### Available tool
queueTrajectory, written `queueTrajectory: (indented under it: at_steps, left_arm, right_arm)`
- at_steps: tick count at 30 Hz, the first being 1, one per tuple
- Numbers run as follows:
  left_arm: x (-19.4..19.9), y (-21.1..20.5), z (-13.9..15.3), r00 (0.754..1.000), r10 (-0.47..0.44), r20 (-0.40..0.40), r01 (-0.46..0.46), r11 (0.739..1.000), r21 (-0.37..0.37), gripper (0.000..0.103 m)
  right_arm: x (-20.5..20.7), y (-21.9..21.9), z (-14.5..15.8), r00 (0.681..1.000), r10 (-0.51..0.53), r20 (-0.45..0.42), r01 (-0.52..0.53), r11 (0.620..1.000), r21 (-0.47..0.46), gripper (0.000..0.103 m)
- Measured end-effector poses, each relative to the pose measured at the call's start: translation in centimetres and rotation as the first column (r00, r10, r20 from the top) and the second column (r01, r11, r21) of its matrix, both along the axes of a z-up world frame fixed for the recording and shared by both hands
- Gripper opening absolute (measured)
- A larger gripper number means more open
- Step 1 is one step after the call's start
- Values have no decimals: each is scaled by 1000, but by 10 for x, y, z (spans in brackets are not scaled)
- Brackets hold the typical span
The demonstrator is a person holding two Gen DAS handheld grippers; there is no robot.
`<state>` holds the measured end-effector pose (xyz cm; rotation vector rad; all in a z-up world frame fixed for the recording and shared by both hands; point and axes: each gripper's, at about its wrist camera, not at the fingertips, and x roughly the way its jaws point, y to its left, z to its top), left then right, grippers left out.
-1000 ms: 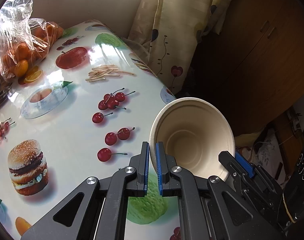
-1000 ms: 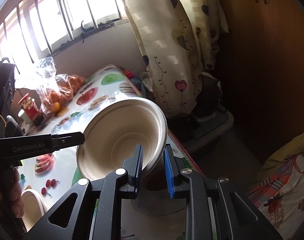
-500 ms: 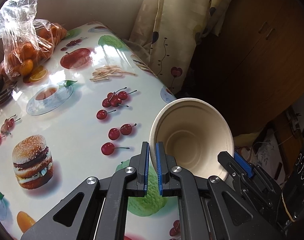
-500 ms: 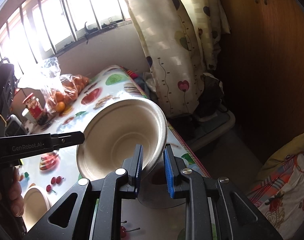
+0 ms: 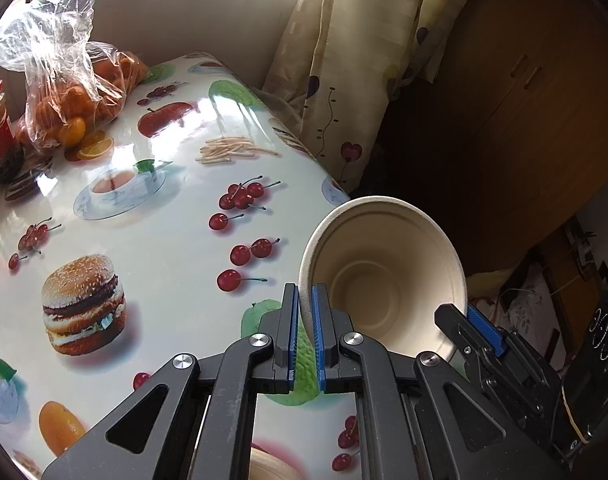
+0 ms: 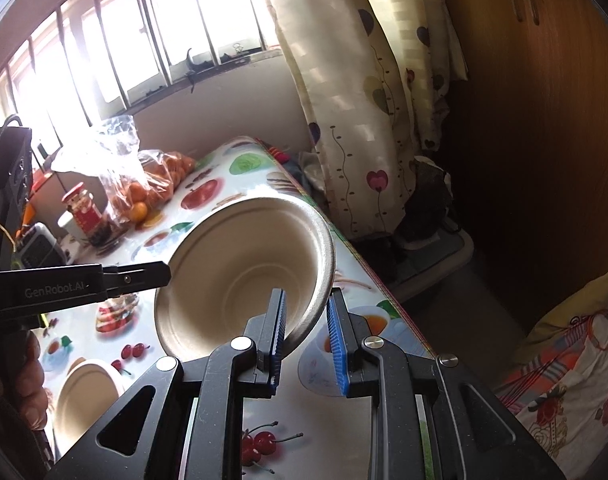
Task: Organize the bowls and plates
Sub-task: 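Carry the nested bowls with both grippers over the third beige bowl, then lower the nested bowls with both grippers into the third beige bowl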
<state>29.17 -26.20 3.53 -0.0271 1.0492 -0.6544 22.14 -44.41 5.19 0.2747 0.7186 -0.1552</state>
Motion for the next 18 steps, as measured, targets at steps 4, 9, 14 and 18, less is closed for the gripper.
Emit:
queueTrajectory:
  at_steps: [4, 9, 14, 18]
  left_arm:
    - [-6, 8, 4, 1000, 8, 6, -8, 1000, -7, 7]
    - [-12, 17, 7, 1000, 18, 12, -18, 1000, -15, 7]
    - [-18, 26, 10, 999, 27, 20, -26, 999, -18, 7]
    - [-23, 35, 14, 999, 37, 26, -36, 999, -29, 7]
  right_arm:
    - [-4, 6, 3, 1000, 11, 4, -11, 1000, -3, 20]
    - [-8, 14, 6, 1000, 25, 7, -25, 1000, -8, 20]
    - [-14, 22, 11, 999, 39, 17, -39, 999, -10, 20]
    - [-19, 29, 15, 998, 54, 27, -53, 999, -11, 20]
